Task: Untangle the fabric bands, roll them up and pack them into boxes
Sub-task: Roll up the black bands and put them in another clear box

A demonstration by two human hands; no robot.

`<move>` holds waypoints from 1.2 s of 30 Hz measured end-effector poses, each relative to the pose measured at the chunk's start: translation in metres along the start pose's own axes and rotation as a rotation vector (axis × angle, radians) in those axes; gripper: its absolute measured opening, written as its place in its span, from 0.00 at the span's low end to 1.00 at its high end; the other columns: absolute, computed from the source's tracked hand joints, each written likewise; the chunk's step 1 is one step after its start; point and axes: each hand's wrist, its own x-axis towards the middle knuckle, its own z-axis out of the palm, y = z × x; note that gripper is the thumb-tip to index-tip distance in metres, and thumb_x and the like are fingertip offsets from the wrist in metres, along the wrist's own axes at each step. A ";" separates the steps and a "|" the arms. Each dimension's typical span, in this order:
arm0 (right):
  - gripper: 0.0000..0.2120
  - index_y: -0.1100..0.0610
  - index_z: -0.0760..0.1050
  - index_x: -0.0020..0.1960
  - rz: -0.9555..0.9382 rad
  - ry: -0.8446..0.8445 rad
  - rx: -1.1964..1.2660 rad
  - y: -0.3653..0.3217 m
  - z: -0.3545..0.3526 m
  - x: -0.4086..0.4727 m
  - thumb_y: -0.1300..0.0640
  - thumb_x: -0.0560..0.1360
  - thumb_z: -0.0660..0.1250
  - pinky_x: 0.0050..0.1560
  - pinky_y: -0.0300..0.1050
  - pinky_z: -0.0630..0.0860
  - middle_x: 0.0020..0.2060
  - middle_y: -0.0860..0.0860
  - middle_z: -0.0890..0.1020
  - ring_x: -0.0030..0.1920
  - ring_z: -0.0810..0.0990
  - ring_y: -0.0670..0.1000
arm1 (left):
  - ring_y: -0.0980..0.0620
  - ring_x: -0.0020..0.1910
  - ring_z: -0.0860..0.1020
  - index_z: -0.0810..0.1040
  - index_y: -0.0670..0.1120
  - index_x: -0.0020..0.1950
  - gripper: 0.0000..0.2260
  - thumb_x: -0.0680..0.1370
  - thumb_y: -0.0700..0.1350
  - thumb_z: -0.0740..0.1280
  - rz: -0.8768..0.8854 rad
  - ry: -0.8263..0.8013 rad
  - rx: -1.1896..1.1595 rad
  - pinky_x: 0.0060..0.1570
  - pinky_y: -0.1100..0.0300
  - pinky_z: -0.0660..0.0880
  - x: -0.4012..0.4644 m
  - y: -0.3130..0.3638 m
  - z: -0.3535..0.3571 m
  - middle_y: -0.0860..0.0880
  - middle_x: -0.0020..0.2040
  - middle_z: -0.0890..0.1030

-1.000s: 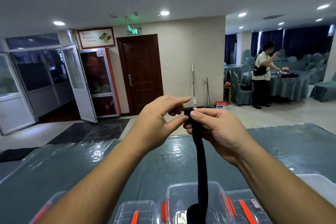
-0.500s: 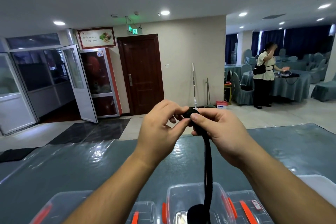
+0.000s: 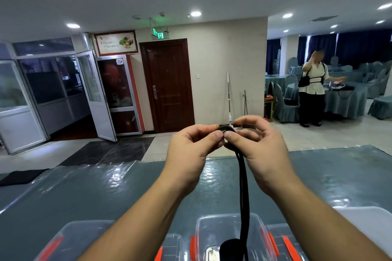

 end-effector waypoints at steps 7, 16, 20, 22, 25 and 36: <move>0.11 0.52 0.87 0.49 -0.078 0.097 0.046 0.008 0.017 -0.008 0.67 0.74 0.75 0.57 0.51 0.82 0.45 0.52 0.89 0.51 0.88 0.52 | 0.52 0.44 0.86 0.83 0.38 0.50 0.05 0.78 0.30 0.69 -0.066 0.153 -0.354 0.47 0.65 0.82 -0.005 -0.010 0.022 0.42 0.44 0.87; 0.12 0.50 0.87 0.48 -0.048 -0.037 -0.234 0.001 -0.008 0.004 0.67 0.74 0.75 0.54 0.47 0.84 0.43 0.50 0.89 0.46 0.88 0.50 | 0.53 0.43 0.84 0.85 0.43 0.51 0.06 0.75 0.38 0.77 -0.049 0.024 0.258 0.51 0.59 0.82 0.005 -0.010 -0.001 0.46 0.44 0.88; 0.11 0.53 0.87 0.50 -0.053 -0.173 -0.342 -0.007 -0.015 0.007 0.68 0.74 0.75 0.50 0.41 0.82 0.43 0.49 0.89 0.46 0.88 0.47 | 0.54 0.46 0.86 0.87 0.42 0.56 0.08 0.77 0.39 0.75 -0.057 -0.221 0.427 0.50 0.61 0.83 0.009 0.010 -0.008 0.44 0.47 0.88; 0.11 0.55 0.84 0.51 -0.026 -0.176 -0.311 -0.008 -0.016 0.008 0.68 0.73 0.76 0.52 0.47 0.84 0.42 0.52 0.89 0.45 0.88 0.53 | 0.53 0.45 0.86 0.86 0.38 0.56 0.08 0.77 0.37 0.75 -0.083 -0.258 0.418 0.48 0.64 0.82 0.013 0.016 -0.010 0.41 0.48 0.88; 0.08 0.58 0.84 0.47 -0.042 -0.102 -0.204 -0.006 -0.013 0.007 0.68 0.71 0.77 0.52 0.51 0.84 0.41 0.56 0.88 0.44 0.88 0.56 | 0.48 0.46 0.86 0.85 0.35 0.55 0.08 0.76 0.34 0.74 -0.125 -0.222 0.275 0.50 0.61 0.83 0.015 0.015 -0.009 0.35 0.51 0.86; 0.14 0.50 0.86 0.54 -0.090 -0.036 -0.204 -0.004 -0.007 0.000 0.66 0.74 0.75 0.56 0.47 0.83 0.46 0.48 0.89 0.50 0.88 0.49 | 0.57 0.42 0.82 0.84 0.41 0.57 0.08 0.80 0.37 0.71 -0.310 -0.101 -0.161 0.47 0.65 0.78 0.006 -0.004 0.009 0.49 0.44 0.86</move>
